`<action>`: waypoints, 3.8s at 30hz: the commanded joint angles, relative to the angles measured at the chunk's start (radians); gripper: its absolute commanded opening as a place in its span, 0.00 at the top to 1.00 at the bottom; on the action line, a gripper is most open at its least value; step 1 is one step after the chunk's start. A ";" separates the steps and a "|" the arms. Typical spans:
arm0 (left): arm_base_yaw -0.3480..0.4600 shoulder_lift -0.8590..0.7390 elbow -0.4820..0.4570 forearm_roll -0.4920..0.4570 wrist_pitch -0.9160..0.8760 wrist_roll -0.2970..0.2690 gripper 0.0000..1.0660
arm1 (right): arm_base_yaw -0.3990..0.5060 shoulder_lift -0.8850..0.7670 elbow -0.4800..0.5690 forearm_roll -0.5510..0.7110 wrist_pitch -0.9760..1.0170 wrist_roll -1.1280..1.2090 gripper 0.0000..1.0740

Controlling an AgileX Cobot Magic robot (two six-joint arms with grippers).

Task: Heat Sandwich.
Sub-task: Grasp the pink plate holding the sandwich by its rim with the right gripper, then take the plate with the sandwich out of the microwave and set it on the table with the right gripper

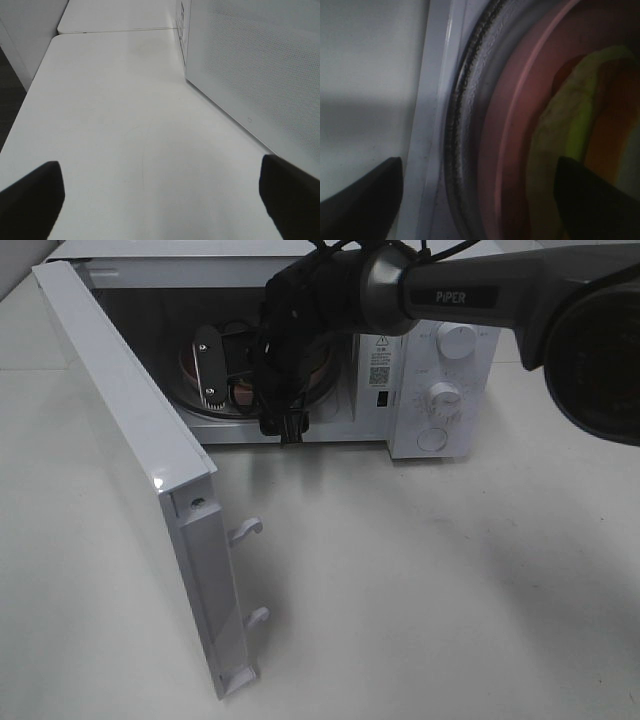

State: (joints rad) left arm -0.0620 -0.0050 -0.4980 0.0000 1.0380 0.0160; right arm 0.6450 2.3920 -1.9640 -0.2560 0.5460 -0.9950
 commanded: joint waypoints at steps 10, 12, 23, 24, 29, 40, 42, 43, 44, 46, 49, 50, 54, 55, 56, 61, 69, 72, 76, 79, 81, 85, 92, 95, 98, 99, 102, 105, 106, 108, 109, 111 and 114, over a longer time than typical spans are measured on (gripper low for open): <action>0.003 -0.025 0.002 -0.006 -0.002 0.001 0.06 | -0.017 0.039 -0.043 0.021 -0.006 0.127 0.88; 0.003 -0.025 0.002 -0.006 -0.002 0.001 0.06 | -0.017 0.039 -0.043 0.030 -0.006 0.137 0.96; 0.003 -0.025 0.002 -0.006 -0.002 0.001 0.06 | -0.018 0.025 -0.042 0.032 0.012 0.146 1.00; 0.003 -0.025 0.002 -0.006 -0.002 0.001 0.06 | -0.018 0.025 -0.042 0.032 0.016 0.141 1.00; 0.003 -0.025 0.002 -0.006 -0.002 0.001 0.06 | -0.018 0.017 -0.042 0.032 0.020 0.140 1.00; 0.003 -0.025 0.002 -0.006 -0.002 0.001 0.06 | -0.018 -0.045 0.030 0.050 0.052 0.004 1.00; 0.003 -0.025 0.002 0.000 -0.002 0.001 0.06 | -0.018 -0.065 0.049 0.053 0.046 -0.017 1.00; 0.003 -0.025 0.002 0.000 -0.002 0.001 0.06 | -0.018 -0.065 0.049 0.053 0.046 -0.017 1.00; 0.003 -0.025 0.002 0.000 -0.002 0.001 0.06 | -0.018 -0.082 0.071 0.053 0.045 -0.049 1.00; 0.003 -0.025 0.002 0.000 -0.002 0.001 0.06 | -0.018 -0.099 0.088 0.061 0.048 -0.069 1.00; 0.003 -0.025 0.002 0.000 -0.002 0.001 0.06 | -0.018 -0.122 0.110 0.080 0.051 -0.100 1.00; 0.003 -0.025 0.002 0.000 -0.002 0.001 0.06 | -0.018 -0.128 0.116 0.087 0.052 -0.111 1.00; 0.003 -0.025 0.002 0.000 -0.002 0.001 0.06 | -0.018 -0.166 0.156 0.124 0.062 -0.193 1.00; 0.003 -0.025 0.002 0.000 -0.002 0.001 0.06 | -0.018 -0.174 0.164 0.140 0.066 -0.216 1.00; 0.003 -0.025 0.002 0.000 -0.002 0.001 0.06 | -0.018 -0.193 0.183 0.174 0.083 -0.270 1.00; 0.003 -0.025 0.002 0.000 -0.002 0.001 0.06 | -0.018 -0.221 0.211 0.232 0.102 -0.346 1.00; 0.003 -0.025 0.002 0.000 -0.002 0.001 0.06 | -0.018 -0.295 0.302 0.320 0.126 -0.430 1.00; 0.003 -0.025 0.002 0.000 -0.002 0.001 0.06 | -0.018 -0.316 0.338 0.341 0.125 -0.458 1.00; 0.003 -0.025 0.002 0.000 -0.002 0.001 0.06 | -0.018 -0.359 0.413 0.361 0.125 -0.511 1.00; 0.003 -0.025 0.002 0.000 -0.002 0.001 0.06 | -0.018 -0.393 0.467 0.367 0.127 -0.524 1.00; 0.003 -0.025 0.002 0.000 -0.002 0.001 0.06 | -0.018 -0.414 0.497 0.367 0.123 -0.524 1.00; 0.003 -0.025 0.002 0.000 -0.002 0.001 0.06 | -0.018 -0.455 0.549 0.367 0.118 -0.524 1.00; 0.003 -0.025 0.002 0.000 -0.002 0.001 0.06 | -0.018 -0.538 0.648 0.367 0.102 -0.523 1.00; 0.003 -0.025 0.002 0.000 -0.002 0.001 0.06 | -0.018 -0.563 0.674 0.367 0.095 -0.520 1.00; 0.003 -0.025 0.002 0.000 -0.002 0.001 0.06 | -0.018 -0.599 0.710 0.367 0.089 -0.520 1.00; 0.003 -0.025 0.002 0.000 -0.002 0.001 0.06 | -0.018 -0.612 0.722 0.367 0.088 -0.520 1.00; 0.003 -0.025 0.002 0.000 -0.002 0.001 0.06 | -0.018 -0.653 0.768 0.367 0.086 -0.517 0.99; 0.003 -0.025 0.002 0.000 -0.002 0.001 0.06 | -0.018 -0.685 0.799 0.367 0.086 -0.507 0.99; 0.003 -0.025 0.002 0.000 -0.002 0.001 0.06 | -0.018 -0.696 0.810 0.367 0.086 -0.501 0.99; 0.003 -0.025 0.002 0.000 -0.002 0.001 0.06 | -0.018 -0.706 0.819 0.367 0.086 -0.495 1.00; 0.003 -0.025 0.002 0.000 -0.002 0.001 0.06 | -0.018 -0.724 0.839 0.366 0.088 -0.485 1.00; 0.003 -0.025 0.002 0.000 -0.002 0.001 0.06 | -0.018 -0.735 0.850 0.365 0.090 -0.480 1.00; 0.003 -0.025 0.002 0.000 -0.002 0.001 0.06 | -0.018 -0.778 0.901 0.355 0.091 -0.463 1.00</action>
State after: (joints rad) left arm -0.0620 -0.0050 -0.4980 0.0000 1.0380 0.0160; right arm 0.6320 1.6440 -1.0780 0.1040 0.6520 -1.4690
